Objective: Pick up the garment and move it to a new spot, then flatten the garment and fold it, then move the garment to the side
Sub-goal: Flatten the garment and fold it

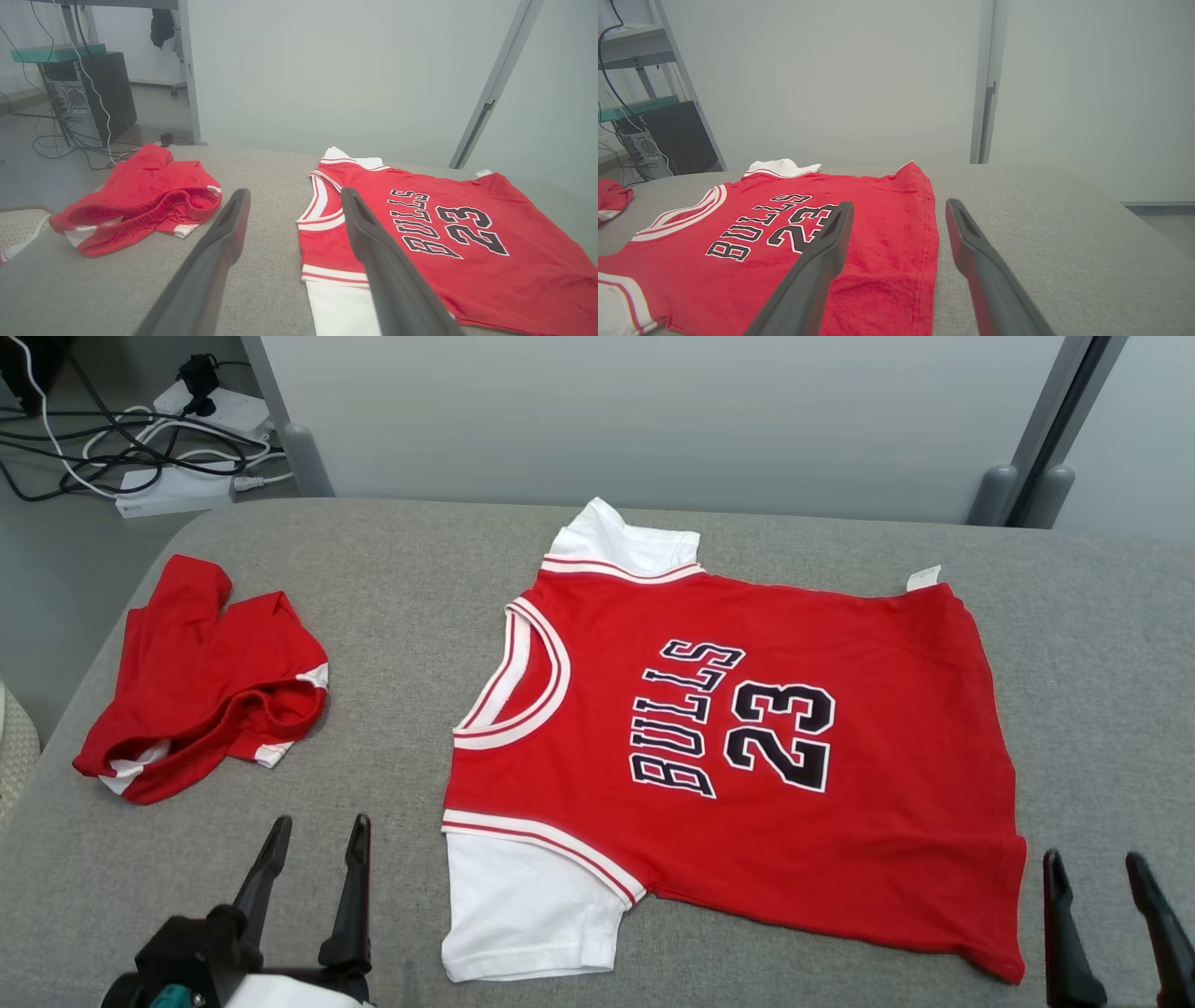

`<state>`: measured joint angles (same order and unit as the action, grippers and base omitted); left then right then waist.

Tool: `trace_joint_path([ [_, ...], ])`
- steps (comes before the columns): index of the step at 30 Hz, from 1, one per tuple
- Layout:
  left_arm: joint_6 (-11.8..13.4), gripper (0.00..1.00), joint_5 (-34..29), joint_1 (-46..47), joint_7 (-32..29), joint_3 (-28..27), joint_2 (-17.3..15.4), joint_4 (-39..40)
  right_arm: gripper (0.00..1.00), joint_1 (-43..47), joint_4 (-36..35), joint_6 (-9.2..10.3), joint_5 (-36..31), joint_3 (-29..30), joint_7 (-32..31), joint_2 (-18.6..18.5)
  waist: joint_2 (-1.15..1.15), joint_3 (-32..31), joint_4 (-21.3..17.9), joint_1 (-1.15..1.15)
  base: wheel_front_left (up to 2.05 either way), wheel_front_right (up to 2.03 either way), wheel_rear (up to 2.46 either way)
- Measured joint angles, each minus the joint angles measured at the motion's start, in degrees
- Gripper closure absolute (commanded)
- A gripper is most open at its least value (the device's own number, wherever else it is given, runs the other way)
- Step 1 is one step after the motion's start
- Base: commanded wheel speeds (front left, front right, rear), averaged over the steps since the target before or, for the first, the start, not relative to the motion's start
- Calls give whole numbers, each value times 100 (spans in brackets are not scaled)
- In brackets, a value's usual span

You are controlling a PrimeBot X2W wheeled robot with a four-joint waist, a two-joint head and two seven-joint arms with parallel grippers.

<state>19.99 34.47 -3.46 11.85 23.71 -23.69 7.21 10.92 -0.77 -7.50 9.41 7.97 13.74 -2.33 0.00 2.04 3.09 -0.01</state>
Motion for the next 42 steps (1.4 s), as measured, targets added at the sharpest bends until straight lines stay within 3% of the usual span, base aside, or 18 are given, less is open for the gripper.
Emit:
trace_joint_path([
  [7, -13, 0, -8, -224, 137, -46, 110, -209, 0, 489, 112, 0, -100, 13, 44, 33, 0, -127, 47, 0, 0, 0, 0],
  [13, -177, 0, -7, -224, 101, 14, 51, -352, 0, 493, 172, 0, -92, -52, 44, 38, 0, -217, 52, 0, 0, 0, 0],
  [34, -103, 0, -263, -184, -279, 268, -189, -417, 0, 452, 479, 0, -31, -81, 47, 42, 0, 9, 4, 0, 0, 0, 0],
  [36, -210, 0, -209, -107, -370, 365, -155, -573, 0, 390, 662, 0, -31, -87, 47, 45, 0, 169, -34, 0, 0, 0, 0],
  [38, -491, 0, -79, 53, -460, 597, -7, -811, 0, 266, 976, 0, -12, -105, 45, 45, 0, 461, -111, 0, 0, 0, 0],
  [42, -643, 0, 38, 64, -478, 751, 153, -995, 0, 118, 1198, 0, 78, -73, 45, 44, 0, 651, -170, 0, 0, 0, 0],
])
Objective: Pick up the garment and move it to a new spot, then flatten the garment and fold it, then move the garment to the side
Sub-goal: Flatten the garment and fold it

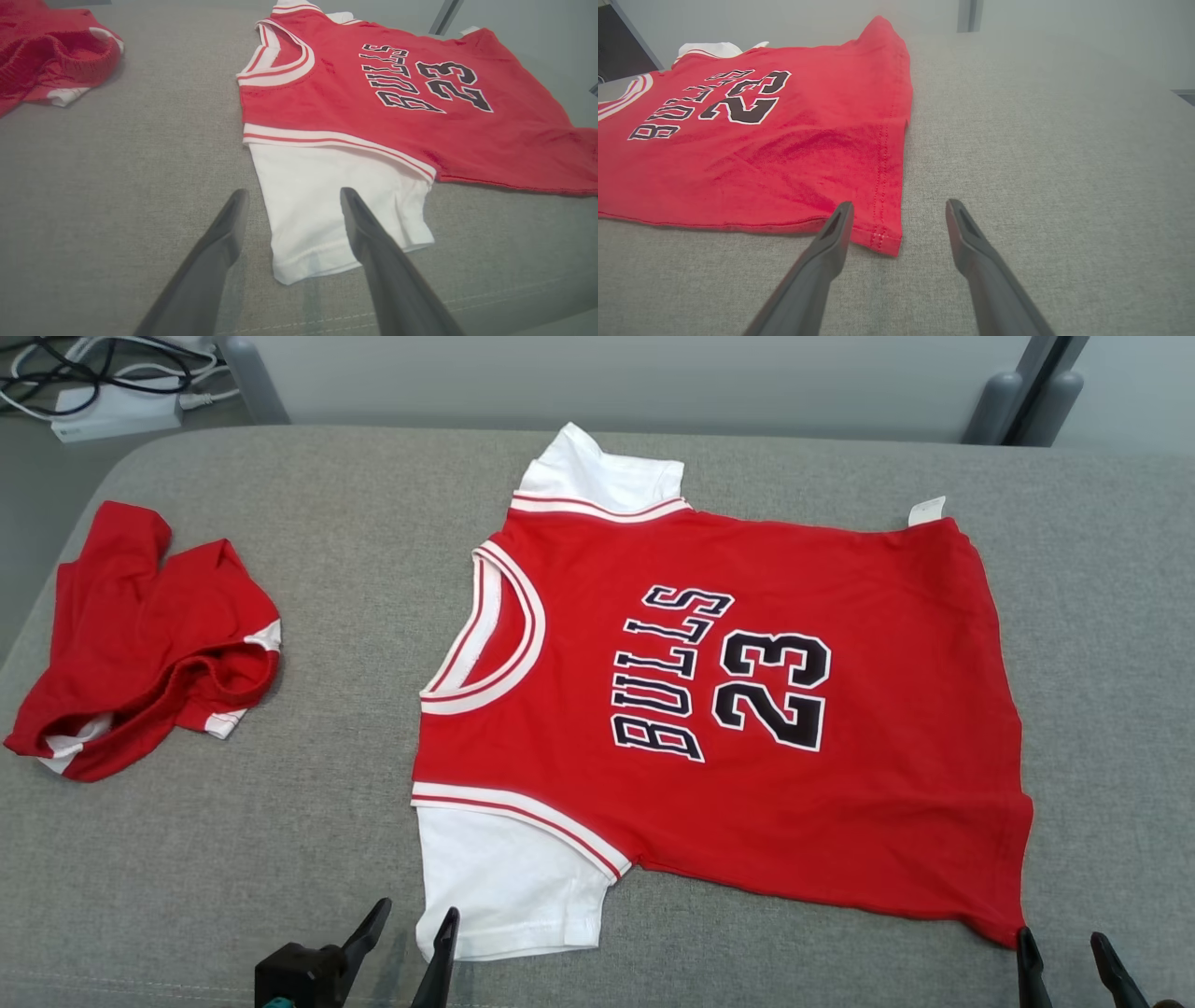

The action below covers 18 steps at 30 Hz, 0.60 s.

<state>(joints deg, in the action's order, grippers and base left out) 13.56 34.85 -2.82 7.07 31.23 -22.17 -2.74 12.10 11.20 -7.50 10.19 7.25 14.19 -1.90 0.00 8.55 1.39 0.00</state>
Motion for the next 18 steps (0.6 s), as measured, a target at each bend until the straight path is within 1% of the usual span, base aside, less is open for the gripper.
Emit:
trace_joint_path([
  [6, -146, 0, 56, 127, -53, 121, 131, -210, 0, -282, 268, 0, 48, -18, 1, -1, 0, 221, -43, 0, 0, 0, 0],
  [12, -160, 0, 127, 224, -143, 138, 183, -620, 0, -617, 464, 0, 48, -64, 2, -4, 0, 427, -61, 0, 0, 0, 0],
  [18, -323, 0, 321, 244, -148, 171, 323, -884, 0, -715, 647, 0, 58, -97, 2, -7, 0, 530, -42, 0, 0, 0, 0],
])
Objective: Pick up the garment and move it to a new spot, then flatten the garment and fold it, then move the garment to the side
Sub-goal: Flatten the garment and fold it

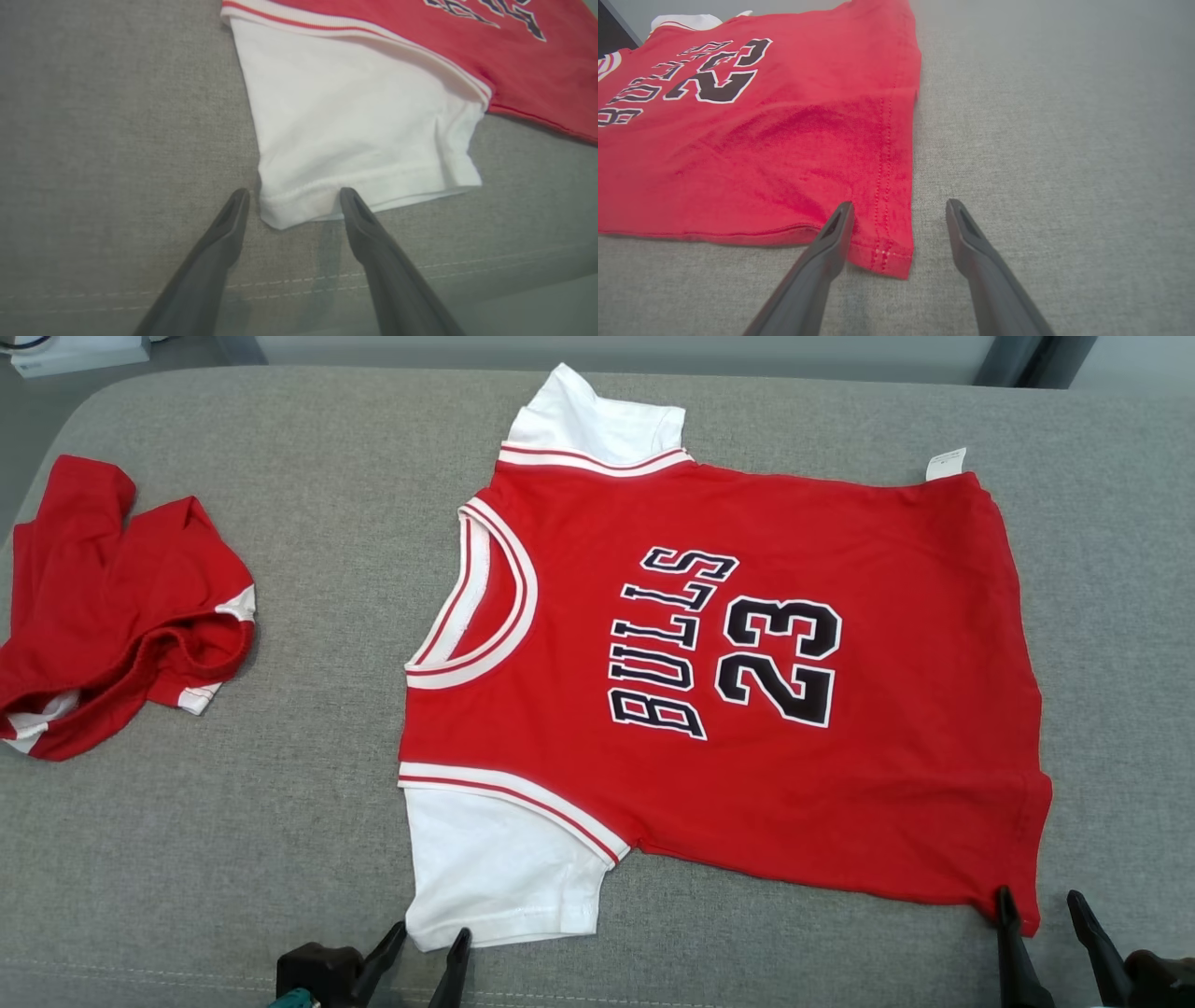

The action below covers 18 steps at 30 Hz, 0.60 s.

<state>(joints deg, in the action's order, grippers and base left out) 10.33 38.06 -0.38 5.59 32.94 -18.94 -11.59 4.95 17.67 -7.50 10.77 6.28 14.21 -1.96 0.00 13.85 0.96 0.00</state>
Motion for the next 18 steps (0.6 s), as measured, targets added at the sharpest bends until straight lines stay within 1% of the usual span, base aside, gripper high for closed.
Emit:
trace_joint_path([
  [6, -93, 0, 46, 157, 73, 8, 27, -133, 0, -66, 187, 0, 30, -68, 1, -1, 0, 82, 5, 0, 0, 0, 0],
  [7, -127, 4, 45, 181, 73, 23, 30, -163, 0, -85, 196, 0, 31, -86, 1, -2, 0, 86, 7, 0, 0, 0, 0],
  [8, -132, 11, 46, 196, 65, 36, 32, -181, 0, -97, 198, 0, 31, -99, 1, -2, 0, 89, 7, 0, 0, 0, 0],
  [9, -172, 31, 62, 204, 45, 46, 34, -193, 0, -99, 199, 0, 32, -104, 1, -2, 0, 93, 8, 0, 0, 0, 0],
  [10, -179, 55, 90, 210, 44, 46, 33, -209, 0, -99, 209, 0, 32, -111, 1, -2, 0, 88, 7, 0, 0, 0, 0],
  [11, -181, 63, 89, 210, 36, 53, 32, -225, 0, -101, 213, 0, 34, -122, 1, -3, 0, 84, 1, 0, 0, 0, 0],
  [12, -216, 78, 99, 210, 0, 69, 35, -244, 0, -101, 227, 0, 49, -125, 1, -3, 0, 72, 0, 0, 0, 0, 0],
  [13, -229, 87, 129, 210, -46, 97, 45, -252, 0, -101, 249, 0, 77, -124, 1, -3, 0, 62, 3, 0, 0, 0, 0],
  [15, -277, 100, 170, 209, -100, 136, 93, -263, 0, -101, 298, 0, 91, -127, 2, -3, 0, 49, 7, 0, 0, 0, 0],
  [16, -277, 100, 189, 209, -137, 156, 119, -265, 1, -101, 318, 0, 92, -136, 3, -5, 0, 43, 10, 0, 0, 0, 0],
  [17, -277, 100, 191, 209, -146, 163, 135, -264, 56, -102, 342, 0, 105, -154, 15, -11, 0, 37, 15, 0, 0, 0, 0],
  [18, -277, 100, 191, 209, -155, 174, 141, -264, 80, -102, 352, 0, 115, -151, 21, -10, 0, 33, 21, 0, 0, 0, 0],
])
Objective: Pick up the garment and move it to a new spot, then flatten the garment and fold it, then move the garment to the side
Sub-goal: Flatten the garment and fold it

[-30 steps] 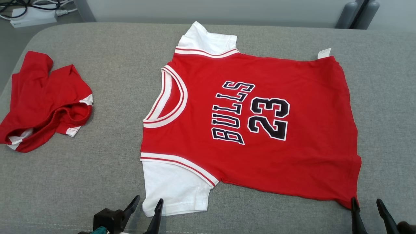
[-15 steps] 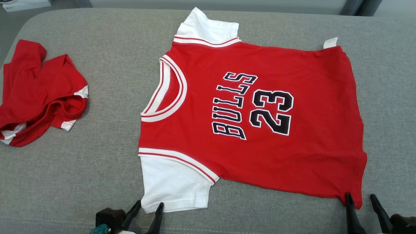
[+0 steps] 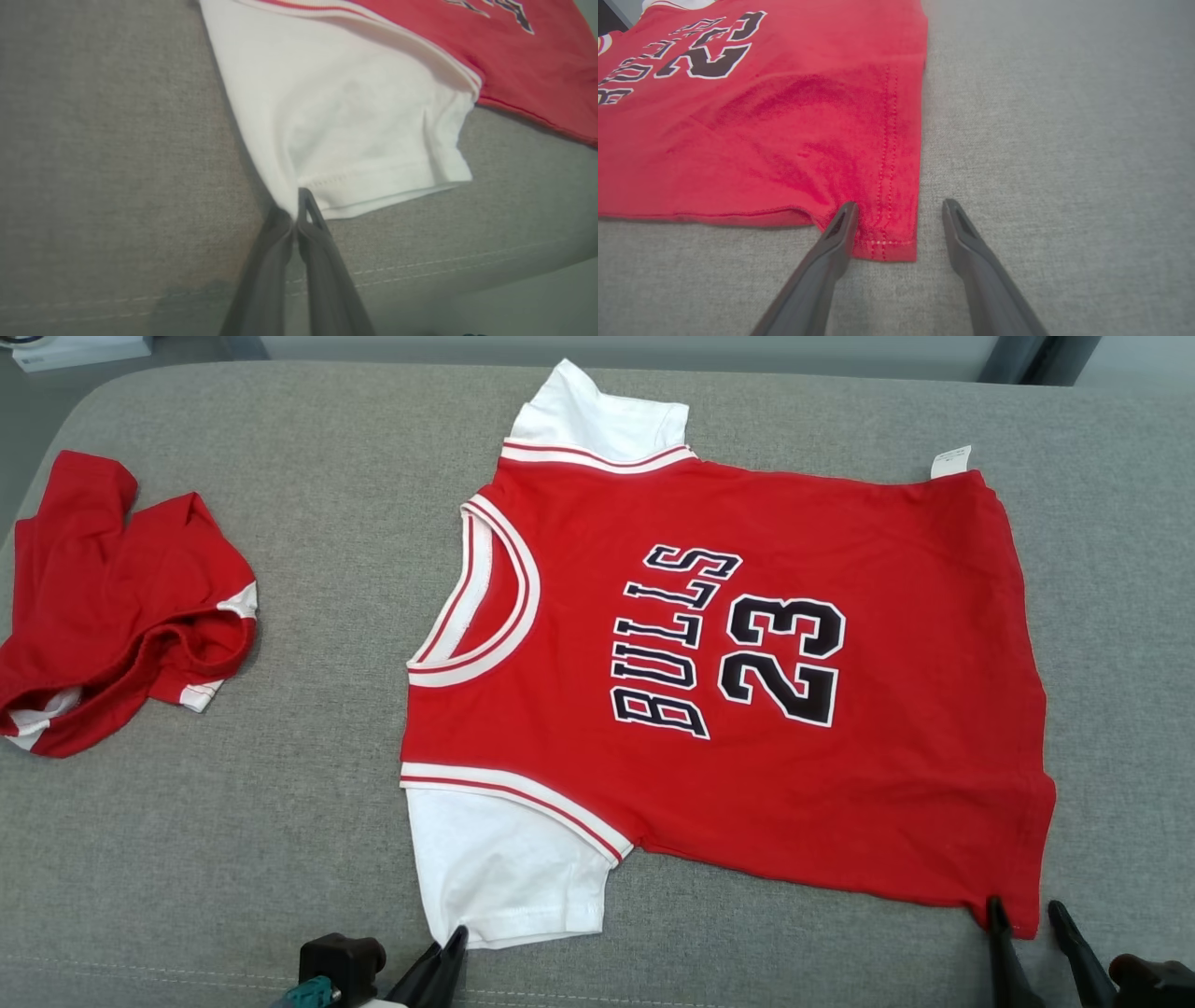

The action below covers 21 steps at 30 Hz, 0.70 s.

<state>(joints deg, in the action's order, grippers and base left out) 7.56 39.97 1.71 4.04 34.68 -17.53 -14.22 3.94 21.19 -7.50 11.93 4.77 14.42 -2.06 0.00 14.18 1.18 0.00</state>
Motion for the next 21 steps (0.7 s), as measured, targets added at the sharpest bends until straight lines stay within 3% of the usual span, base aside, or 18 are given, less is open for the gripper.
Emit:
trace_joint_path([
  [1, -1, 100, 1, 0, -8, 11, -1, 0, 100, 0, 0, 0, 33, 10, 0, -1, 0, 0, 6, 0, 0, 0, 0],
  [8, 32, 100, 144, -46, -107, 4, -45, 133, 100, 212, -305, 0, 197, 54, -2, 1, 0, -51, 30, 0, 0, 0, 0],
  [21, 679, 100, 249, -1102, -579, -59, -587, 1591, 100, 1143, -1107, -1, 277, 399, -87, 30, 0, -64, 72, 0, 0, 0, 0],
])
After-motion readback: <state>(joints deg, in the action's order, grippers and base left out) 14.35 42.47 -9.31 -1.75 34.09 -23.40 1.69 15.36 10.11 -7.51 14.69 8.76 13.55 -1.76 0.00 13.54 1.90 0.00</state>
